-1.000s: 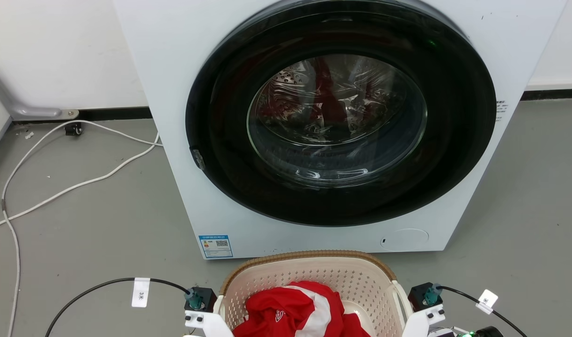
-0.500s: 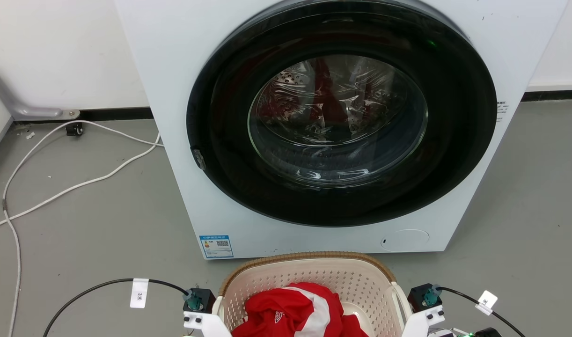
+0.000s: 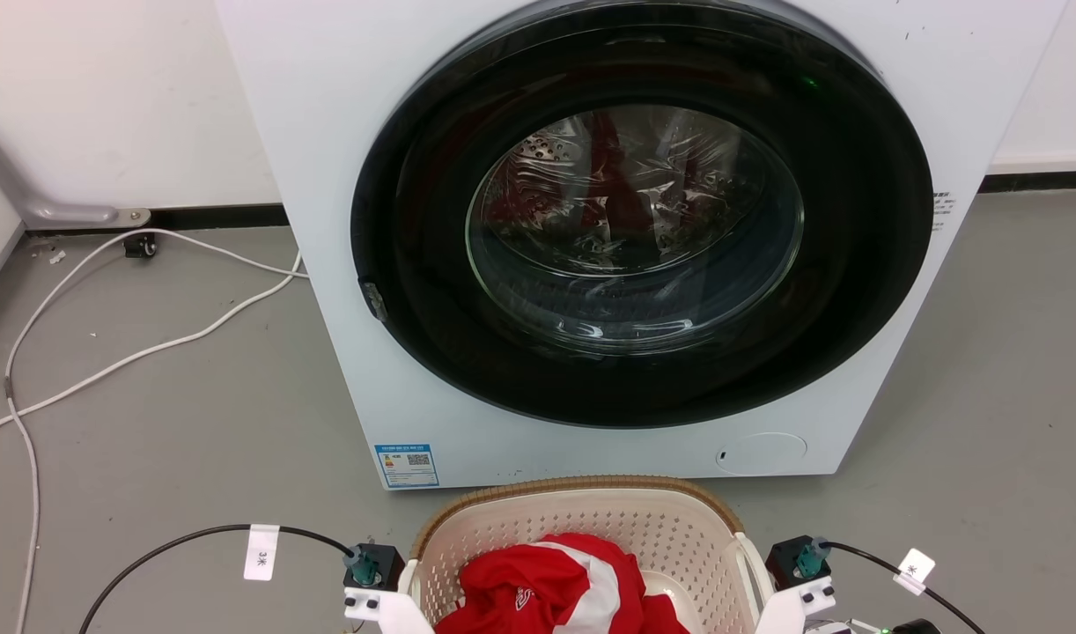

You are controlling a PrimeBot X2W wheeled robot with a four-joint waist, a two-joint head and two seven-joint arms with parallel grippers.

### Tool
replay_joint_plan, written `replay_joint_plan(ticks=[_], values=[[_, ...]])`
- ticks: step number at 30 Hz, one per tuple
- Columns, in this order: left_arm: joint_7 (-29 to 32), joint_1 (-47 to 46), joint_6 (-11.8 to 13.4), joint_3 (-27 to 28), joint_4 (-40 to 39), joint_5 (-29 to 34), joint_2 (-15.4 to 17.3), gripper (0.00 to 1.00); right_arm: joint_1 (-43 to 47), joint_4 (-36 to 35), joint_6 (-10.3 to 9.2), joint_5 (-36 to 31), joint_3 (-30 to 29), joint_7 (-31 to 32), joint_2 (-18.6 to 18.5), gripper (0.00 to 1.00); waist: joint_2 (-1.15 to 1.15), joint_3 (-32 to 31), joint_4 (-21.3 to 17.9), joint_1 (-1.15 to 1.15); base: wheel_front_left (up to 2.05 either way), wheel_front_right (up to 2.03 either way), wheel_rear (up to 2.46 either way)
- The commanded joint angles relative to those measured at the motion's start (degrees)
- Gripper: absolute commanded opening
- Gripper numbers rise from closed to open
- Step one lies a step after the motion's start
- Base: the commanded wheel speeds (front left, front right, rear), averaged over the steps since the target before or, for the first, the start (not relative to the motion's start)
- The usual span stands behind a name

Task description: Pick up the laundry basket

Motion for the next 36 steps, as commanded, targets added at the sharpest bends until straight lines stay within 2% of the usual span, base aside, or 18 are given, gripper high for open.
replay_joint_plan(ticks=[1, 36], values=[[-0.54, -1.15, -0.87, -0.23, -0.69, -0.10, -0.70, 0.00, 0.47, -0.35, 0.20, -0.23, 0.49, 0.07, 0.53, 0.00, 0.00, -0.01, 0.01, 0.00, 0.00, 0.00, 0.00], [-1.01, -0.76, -0.88, -3.08, -0.43, -2.91, -0.63, 0.00, 0.80, -0.35, 0.20, 0.49, 1.13, -0.16, 0.61, 0.00, 0.00, -0.08, 0.10, 0.00, 0.00, 0.00, 0.00]])
